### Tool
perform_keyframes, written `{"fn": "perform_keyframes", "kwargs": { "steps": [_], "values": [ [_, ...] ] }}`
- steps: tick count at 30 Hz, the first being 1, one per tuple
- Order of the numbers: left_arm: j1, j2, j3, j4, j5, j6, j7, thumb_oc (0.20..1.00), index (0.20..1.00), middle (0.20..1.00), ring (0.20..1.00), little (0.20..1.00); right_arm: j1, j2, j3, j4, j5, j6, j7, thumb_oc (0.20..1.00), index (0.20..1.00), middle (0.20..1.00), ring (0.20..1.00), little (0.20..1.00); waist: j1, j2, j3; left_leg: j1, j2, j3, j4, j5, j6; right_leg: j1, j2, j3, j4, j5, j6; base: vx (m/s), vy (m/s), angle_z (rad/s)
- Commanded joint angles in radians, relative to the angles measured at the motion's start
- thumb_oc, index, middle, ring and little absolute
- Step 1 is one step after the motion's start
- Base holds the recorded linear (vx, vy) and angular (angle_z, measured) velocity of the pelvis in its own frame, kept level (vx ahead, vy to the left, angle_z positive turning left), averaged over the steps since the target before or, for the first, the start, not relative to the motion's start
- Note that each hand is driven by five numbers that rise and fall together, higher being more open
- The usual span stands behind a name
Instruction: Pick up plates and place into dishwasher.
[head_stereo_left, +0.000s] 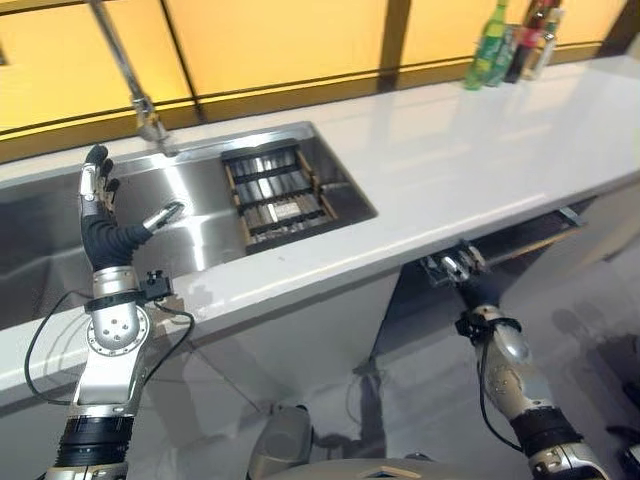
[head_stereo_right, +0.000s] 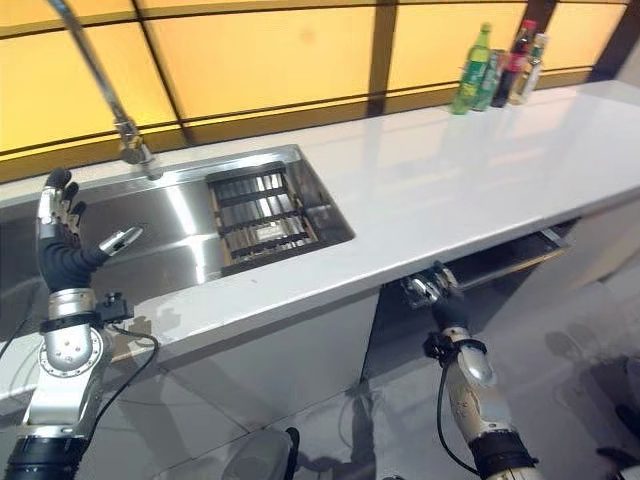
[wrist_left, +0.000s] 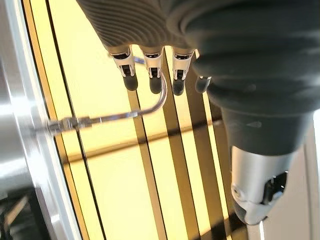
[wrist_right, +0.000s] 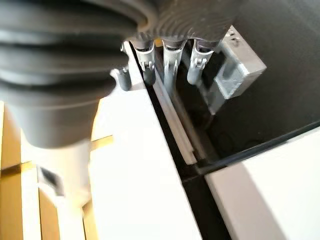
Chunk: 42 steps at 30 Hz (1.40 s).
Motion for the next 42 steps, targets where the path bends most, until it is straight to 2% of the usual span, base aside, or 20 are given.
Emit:
{"fn": "perform_keyframes", "kwargs": {
  "steps": [1,5,7,16,21,27,31,34,36,38,40,41,42],
  "values": [
    [-0.049,0.08,0.019,-0.03,-0.032,-0.061,-0.013,1.0,1.0,1.0,1.0,1.0,-0.214,0.024,0.06,-0.046,-0.018,-0.061,0.026,1.0,1.0,1.0,1.0,1.0,0.04,-0.019,-0.028,0.085,-0.003,0.059,-0.039,-0.077,0.022,0.069,-0.033,0.061,-0.062,0.187,0.048,-0.12,-0.01,-0.02],
    [-0.061,0.076,-0.001,-0.018,-0.031,-0.075,-0.019,1.0,1.0,1.0,1.0,1.0,-0.206,0.025,0.062,-0.041,-0.02,-0.066,0.016,1.0,1.0,1.0,1.0,1.0,0.024,-0.014,-0.043,0.102,0.009,0.065,-0.104,-0.033,0.016,0.066,-0.004,0.071,-0.107,0.201,0.049,-0.18,-0.016,-0.03],
    [-0.08,0.073,-0.024,-0.013,-0.027,-0.077,-0.003,1.0,1.0,1.0,1.0,1.0,-0.199,0.02,0.066,-0.04,-0.02,-0.071,0.018,1.0,1.0,1.0,1.0,1.0,0.007,-0.014,-0.051,0.1,0.014,0.074,-0.139,-0.002,0.01,0.071,0.027,0.084,-0.158,0.199,0.046,-0.24,-0.03,-0.07],
    [-0.118,0.035,-0.079,0.011,-0.007,-0.088,0.025,1.0,1.0,1.0,1.0,1.0,-0.11,0.005,0.062,-0.085,-0.083,-0.052,0.008,1.0,1.0,1.0,1.0,1.0,-0.056,-0.006,-0.084,0.089,0.047,0.137,-0.217,0.067,-0.016,0.1,0.113,0.112,-0.289,0.185,0.001,-0.21,-0.011,-0.17],
    [-0.13,0.015,-0.097,0.01,0.003,-0.09,0.053,1.0,1.0,1.0,1.0,1.0,-0.052,-0.006,0.061,-0.096,-0.155,-0.017,-0.067,1.0,1.0,1.0,1.0,1.0,-0.091,0.0,-0.091,0.07,0.077,0.171,-0.242,0.105,-0.04,0.116,0.142,0.139,-0.346,0.186,-0.013,-0.2,-0.026,-0.23],
    [-0.118,0.011,-0.08,0.006,0.006,-0.091,0.077,1.0,1.0,1.0,1.0,1.0,0.008,-0.024,0.035,-0.146,-0.224,0.019,-0.162,1.0,1.0,1.0,1.0,1.0,-0.128,0.016,-0.087,0.042,0.132,0.195,-0.269,0.187,-0.073,0.125,0.172,0.178,-0.391,0.195,-0.019,-0.17,-0.048,-0.24],
    [-0.099,0.014,-0.06,-0.003,0.003,-0.091,0.101,1.0,1.0,1.0,1.0,1.0,0.027,-0.056,0.008,-0.259,-0.264,0.028,-0.231,1.0,1.0,1.0,1.0,1.0,-0.146,0.03,-0.078,0.024,0.163,0.193,-0.272,0.231,-0.089,0.122,0.187,0.207,-0.404,0.197,-0.022,-0.11,-0.056,-0.3],
    [-0.088,0.009,-0.049,-0.009,-0.005,-0.087,0.107,1.0,1.0,1.0,1.0,1.0,0.025,-0.075,-0.005,-0.339,-0.295,0.027,-0.274,1.0,1.0,1.0,1.0,1.0,-0.154,0.036,-0.076,0.006,0.177,0.207,-0.236,0.243,-0.096,0.12,0.185,0.214,-0.41,0.2,-0.024,-0.06,-0.036,-0.26],
    [-0.09,0.003,-0.047,-0.009,-0.018,-0.082,0.106,1.0,1.0,1.0,1.0,1.0,0.018,-0.084,-0.017,-0.377,-0.315,0.022,-0.295,1.0,1.0,1.0,1.0,1.0,-0.165,0.037,-0.074,-0.014,0.185,0.25,-0.17,0.248,-0.101,0.12,0.178,0.203,-0.412,0.204,-0.03,-0.05,-0.028,-0.24],
    [-0.1,-0.002,-0.045,-0.002,-0.042,-0.084,0.097,1.0,1.0,1.0,1.0,1.0,0.006,-0.095,-0.026,-0.418,-0.332,0.01,-0.31,1.0,1.0,1.0,1.0,1.0,-0.189,0.032,-0.076,-0.018,0.213,0.374,-0.109,0.223,-0.09,0.12,0.163,0.17,-0.411,0.208,-0.033,-0.02,-0.009,0.04],
    [-0.111,-0.009,-0.054,-0.004,-0.065,-0.089,0.1,1.0,1.0,1.0,1.0,1.0,-0.015,-0.106,-0.029,-0.47,-0.353,-0.007,-0.302,1.0,1.0,1.0,1.0,1.0,-0.202,0.03,-0.082,-0.025,0.24,0.465,-0.073,0.23,-0.087,0.13,0.151,0.142,-0.408,0.204,-0.032,0.09,0.028,0.43],
    [-0.113,-0.012,-0.056,-0.005,-0.066,-0.093,0.1,1.0,1.0,1.0,1.0,1.0,-0.028,-0.111,-0.032,-0.486,-0.361,-0.017,-0.291,1.0,1.0,1.0,1.0,1.0,-0.199,0.031,-0.083,-0.03,0.246,0.471,-0.067,0.232,-0.087,0.135,0.146,0.139,-0.406,0.202,-0.03,0.19,0.077,0.3],
    [-0.113,-0.015,-0.056,-0.006,-0.084,-0.095,0.091,1.0,1.0,1.0,1.0,1.0,-0.049,-0.121,-0.031,-0.504,-0.361,-0.023,-0.276,1.0,1.0,1.0,1.0,1.0,-0.195,0.025,-0.083,-0.025,0.24,0.466,-0.057,0.197,-0.081,0.141,0.128,0.131,-0.396,0.193,-0.024,0.21,0.104,0.15]
  ]
}}
